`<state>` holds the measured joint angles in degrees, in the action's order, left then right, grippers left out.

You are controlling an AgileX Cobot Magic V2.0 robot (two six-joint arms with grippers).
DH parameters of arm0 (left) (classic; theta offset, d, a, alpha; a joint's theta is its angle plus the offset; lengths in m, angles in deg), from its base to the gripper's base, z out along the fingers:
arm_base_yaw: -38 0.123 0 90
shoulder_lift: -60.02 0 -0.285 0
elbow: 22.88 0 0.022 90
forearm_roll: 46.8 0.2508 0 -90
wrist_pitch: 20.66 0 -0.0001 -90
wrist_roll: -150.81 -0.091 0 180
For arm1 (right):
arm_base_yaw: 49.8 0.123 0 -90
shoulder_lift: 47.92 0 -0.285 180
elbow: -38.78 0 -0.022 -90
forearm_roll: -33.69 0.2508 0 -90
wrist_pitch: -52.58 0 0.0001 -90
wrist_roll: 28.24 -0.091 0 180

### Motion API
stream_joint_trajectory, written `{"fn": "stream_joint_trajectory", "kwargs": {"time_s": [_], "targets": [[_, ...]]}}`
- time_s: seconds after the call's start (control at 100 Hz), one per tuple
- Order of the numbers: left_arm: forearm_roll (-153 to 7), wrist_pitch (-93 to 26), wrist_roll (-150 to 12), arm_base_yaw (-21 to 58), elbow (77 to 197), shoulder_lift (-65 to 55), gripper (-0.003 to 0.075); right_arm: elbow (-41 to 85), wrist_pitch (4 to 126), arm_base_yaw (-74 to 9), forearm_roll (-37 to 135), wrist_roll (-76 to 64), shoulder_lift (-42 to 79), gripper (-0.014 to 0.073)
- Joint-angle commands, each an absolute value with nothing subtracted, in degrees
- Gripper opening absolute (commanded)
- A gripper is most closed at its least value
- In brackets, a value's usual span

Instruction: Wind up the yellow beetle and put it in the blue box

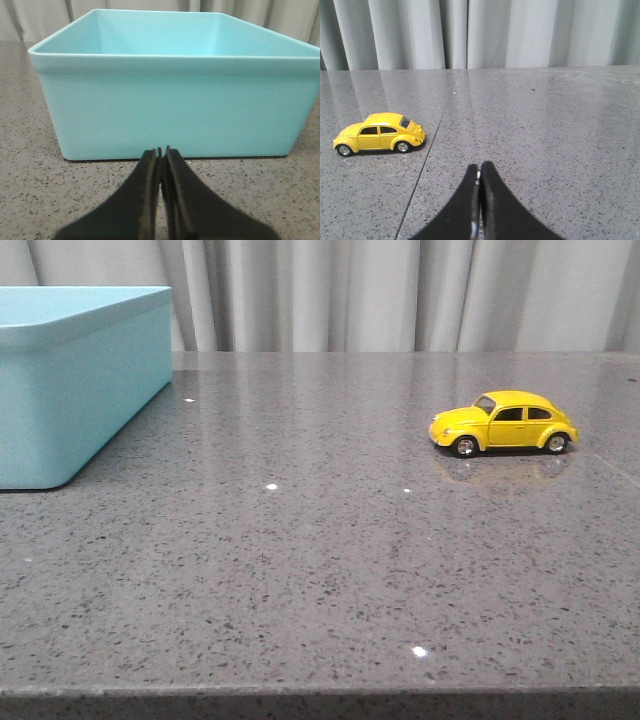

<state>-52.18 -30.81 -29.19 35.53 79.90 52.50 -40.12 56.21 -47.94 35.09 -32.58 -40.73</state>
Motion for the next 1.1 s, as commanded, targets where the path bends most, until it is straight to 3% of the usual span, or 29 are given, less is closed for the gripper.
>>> {"fn": "stream_joint_trajectory", "kwargs": {"time_s": [0.0,0.65,1.09], "targets": [[-52.7,-26.2,-29.2,35.2,78.6,54.4,-0.0019,-39.1,52.0,-48.2,34.7,-32.4,-42.0,-0.0058],[-52.7,-25.8,-29.2,35.2,78.6,54.4,-0.0019,-39.1,51.5,-48.2,34.6,-32.2,-42.0,-0.0058],[-52.7,-14.7,-29.2,35.2,78.8,54.4,-0.0019,-39.0,47.2,-48.2,34.6,-32.2,-42.0,-0.0058]]}}
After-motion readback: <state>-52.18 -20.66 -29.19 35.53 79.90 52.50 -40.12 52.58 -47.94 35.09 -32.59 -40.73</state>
